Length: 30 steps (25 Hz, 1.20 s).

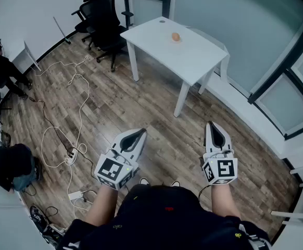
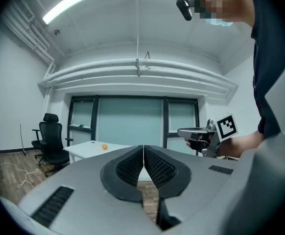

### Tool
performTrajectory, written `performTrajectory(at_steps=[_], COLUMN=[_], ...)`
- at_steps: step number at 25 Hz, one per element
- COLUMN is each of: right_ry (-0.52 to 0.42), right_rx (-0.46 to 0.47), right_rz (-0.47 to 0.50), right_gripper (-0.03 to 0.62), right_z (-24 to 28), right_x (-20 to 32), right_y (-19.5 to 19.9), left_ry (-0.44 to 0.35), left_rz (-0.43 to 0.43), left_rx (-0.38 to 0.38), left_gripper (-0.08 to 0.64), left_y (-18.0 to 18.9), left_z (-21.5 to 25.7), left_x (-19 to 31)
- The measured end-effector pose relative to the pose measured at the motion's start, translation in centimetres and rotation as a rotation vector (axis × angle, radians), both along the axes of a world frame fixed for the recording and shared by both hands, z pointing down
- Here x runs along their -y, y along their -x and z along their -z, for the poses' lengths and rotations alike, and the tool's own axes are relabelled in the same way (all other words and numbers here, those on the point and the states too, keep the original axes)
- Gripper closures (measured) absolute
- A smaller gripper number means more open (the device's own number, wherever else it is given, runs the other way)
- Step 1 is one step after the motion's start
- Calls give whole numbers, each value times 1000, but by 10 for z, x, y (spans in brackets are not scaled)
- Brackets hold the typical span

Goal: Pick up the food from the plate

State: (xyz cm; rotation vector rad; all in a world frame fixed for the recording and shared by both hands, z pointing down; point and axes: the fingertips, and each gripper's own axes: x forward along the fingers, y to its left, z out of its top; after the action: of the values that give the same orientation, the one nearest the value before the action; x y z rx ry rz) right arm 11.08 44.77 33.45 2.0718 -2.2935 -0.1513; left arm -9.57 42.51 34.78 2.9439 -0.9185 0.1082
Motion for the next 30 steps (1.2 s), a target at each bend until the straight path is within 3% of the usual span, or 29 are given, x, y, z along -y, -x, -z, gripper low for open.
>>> performTrajectory(at_steps=[9,16,30], right_ry=[-2,-7,70], right_rx=[-9,-1,-15], right_rz=[-3,56,29], right_gripper=[568,568,568], right_z=[-2,-3,-40], right_x=[3,8,28], right_y=[7,31,95], left_ry=[13,26,64], left_rz=[10,19,-9], left_rx=[5,-9,-14], left_gripper=[537,537,537], left_y=[10,26,85], left_z=[-6,-10,-44], left_x=[2,6,27])
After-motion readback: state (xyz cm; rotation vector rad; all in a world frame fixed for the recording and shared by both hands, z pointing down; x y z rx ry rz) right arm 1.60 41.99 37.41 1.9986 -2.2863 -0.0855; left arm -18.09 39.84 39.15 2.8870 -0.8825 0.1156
